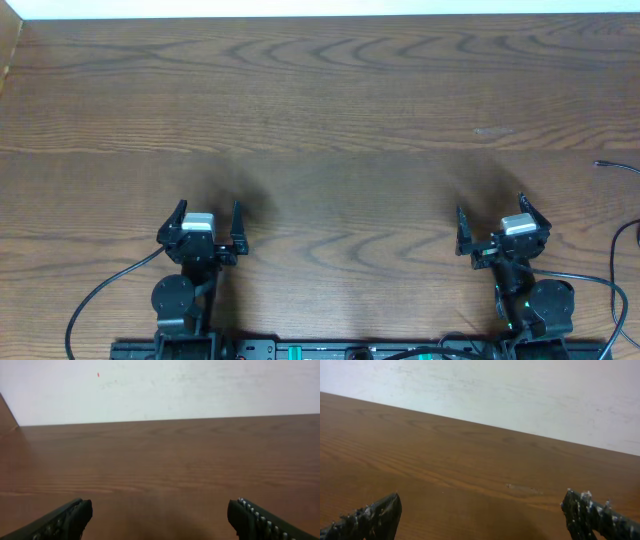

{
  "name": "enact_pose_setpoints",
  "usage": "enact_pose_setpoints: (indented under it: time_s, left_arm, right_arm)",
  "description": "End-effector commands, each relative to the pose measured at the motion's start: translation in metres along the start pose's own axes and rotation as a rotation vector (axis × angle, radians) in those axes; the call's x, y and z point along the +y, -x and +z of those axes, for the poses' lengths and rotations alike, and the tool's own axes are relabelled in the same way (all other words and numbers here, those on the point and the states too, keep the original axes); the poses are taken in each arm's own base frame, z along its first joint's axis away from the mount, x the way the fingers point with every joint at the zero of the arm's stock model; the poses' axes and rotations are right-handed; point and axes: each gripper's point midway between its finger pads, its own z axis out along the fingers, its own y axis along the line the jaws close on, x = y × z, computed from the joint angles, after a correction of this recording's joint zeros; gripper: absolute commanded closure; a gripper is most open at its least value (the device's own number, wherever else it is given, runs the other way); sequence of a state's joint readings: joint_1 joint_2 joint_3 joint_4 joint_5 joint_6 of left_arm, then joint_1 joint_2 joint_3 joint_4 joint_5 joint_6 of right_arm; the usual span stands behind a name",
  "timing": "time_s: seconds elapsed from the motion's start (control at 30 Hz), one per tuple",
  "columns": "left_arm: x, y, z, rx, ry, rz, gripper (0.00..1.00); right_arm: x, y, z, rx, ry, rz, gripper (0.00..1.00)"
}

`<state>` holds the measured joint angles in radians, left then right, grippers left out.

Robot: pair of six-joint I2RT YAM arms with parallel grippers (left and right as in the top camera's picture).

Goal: Untangle cables

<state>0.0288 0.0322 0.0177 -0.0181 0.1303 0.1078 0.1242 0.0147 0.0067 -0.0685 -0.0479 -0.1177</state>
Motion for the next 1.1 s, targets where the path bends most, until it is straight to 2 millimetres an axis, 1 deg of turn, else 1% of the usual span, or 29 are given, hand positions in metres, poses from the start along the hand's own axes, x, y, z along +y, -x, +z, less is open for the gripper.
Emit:
enact_pose_setpoints:
  time_s: [0.0, 0.2, 0.33, 0.6, 1.07]
  left_arm:
    - [-0.0082, -0.0063, -0.0008, 0.008, -0.045, 0.023, 0.08]
    - [-0.0077, -0.0081, -0.0008, 0.015, -0.042, 0.033, 0.08]
    - [-0.0071, -0.0088, -0.0008, 0.017, -0.039, 0.100, 0.08]
    - [-0.0085, -0.0087, -0.0009, 0.017, -0.047, 0.061, 0.08]
    - [-0.0084, -0.0093, -0.0007, 0.020, -0.047, 0.062, 0.08]
  right_arm:
    - [0.0000, 0.0003, -0.0005, -0.002, -0.004, -0.012, 0.01]
    - [0.0000, 0.0004, -0.0005, -0.003, -0.004, -0.012, 0.01]
    - [0.0000, 0.0004, -0.0005, -0.003, -0.004, -0.012, 0.01]
    - [0.0000, 0.0004, -0.0005, -0.003, -0.004, -0.012, 0.01]
    - [0.0000, 0.0004, -0.0005, -0.003, -0.004, -0.012, 0.01]
